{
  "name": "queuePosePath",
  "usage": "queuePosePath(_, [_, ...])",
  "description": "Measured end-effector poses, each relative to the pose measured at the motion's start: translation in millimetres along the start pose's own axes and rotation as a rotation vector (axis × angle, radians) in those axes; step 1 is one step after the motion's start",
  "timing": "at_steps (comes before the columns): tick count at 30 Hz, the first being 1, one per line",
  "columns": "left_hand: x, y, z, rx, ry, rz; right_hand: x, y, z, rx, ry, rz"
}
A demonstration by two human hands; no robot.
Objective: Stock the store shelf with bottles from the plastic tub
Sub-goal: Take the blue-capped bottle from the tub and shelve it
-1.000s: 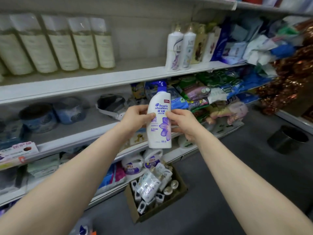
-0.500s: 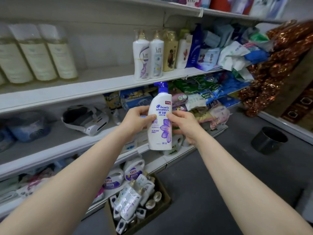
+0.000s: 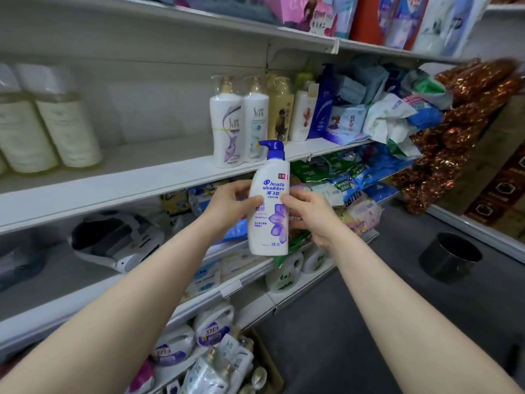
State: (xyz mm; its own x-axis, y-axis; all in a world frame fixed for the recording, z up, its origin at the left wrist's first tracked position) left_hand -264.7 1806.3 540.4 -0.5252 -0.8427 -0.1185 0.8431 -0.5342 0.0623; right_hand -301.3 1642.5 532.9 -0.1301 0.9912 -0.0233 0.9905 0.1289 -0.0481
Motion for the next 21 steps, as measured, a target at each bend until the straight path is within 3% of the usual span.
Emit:
queuePosePath(11, [0,89,11,0.054,0.068,-0.009,-59,65,-12,-0.059,0.016,0.053])
queuePosePath(21, [11,168,19,0.111,0.139,0.182,-131,139,-27,-0.115,-0.029,-0.096])
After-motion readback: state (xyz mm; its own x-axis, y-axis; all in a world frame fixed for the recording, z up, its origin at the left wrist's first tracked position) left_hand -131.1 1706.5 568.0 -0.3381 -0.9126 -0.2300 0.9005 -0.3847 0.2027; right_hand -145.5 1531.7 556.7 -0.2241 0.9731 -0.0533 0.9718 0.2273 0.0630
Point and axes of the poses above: each hand's wrist, its own y-axis towards the middle knuckle, its own x-axis out of the palm, z = x × y, the point moved 8 cm from there along y, towards the middle knuckle, and after that the axes turned 14 degrees about -z, right-handed, at the moved point
